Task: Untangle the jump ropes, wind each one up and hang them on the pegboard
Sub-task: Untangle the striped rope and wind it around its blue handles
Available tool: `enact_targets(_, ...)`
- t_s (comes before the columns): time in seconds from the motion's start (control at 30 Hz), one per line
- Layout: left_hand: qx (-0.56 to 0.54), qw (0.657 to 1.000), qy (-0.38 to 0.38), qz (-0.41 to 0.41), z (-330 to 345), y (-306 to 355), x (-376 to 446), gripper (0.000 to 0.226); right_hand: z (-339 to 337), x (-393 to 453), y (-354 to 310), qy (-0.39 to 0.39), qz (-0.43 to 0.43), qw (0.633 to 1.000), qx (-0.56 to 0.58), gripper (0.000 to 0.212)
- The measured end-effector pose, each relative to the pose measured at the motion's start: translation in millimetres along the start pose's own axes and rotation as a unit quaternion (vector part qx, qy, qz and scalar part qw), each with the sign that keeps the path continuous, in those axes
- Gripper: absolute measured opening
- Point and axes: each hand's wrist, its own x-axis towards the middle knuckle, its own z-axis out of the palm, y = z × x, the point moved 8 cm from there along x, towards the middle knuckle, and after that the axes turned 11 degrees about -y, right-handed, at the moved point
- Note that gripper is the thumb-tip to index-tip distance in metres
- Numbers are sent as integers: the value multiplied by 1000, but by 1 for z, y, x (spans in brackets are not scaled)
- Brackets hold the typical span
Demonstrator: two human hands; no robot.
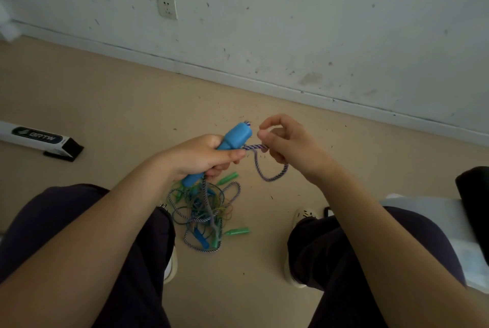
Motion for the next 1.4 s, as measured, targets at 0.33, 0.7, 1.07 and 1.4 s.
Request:
enact_targets(0.33,18,1000,-17,5,3,2,-2,18,4,2,-4,-14,-3,1000,-22,23)
enact_targets(0.7,25,997,65,19,-26,-1,-8,19,-47,-7,-8,135,-26,987,-87,21)
enact_targets(1.07,-28,997,46,53,-13,10,-8,22,22,3,0,-53,-2,997,-50,4)
enact_targets(1.4,-70,992,93,54,-38,7,-18,20,-16,-7,-14,33,-39,999,-9,9)
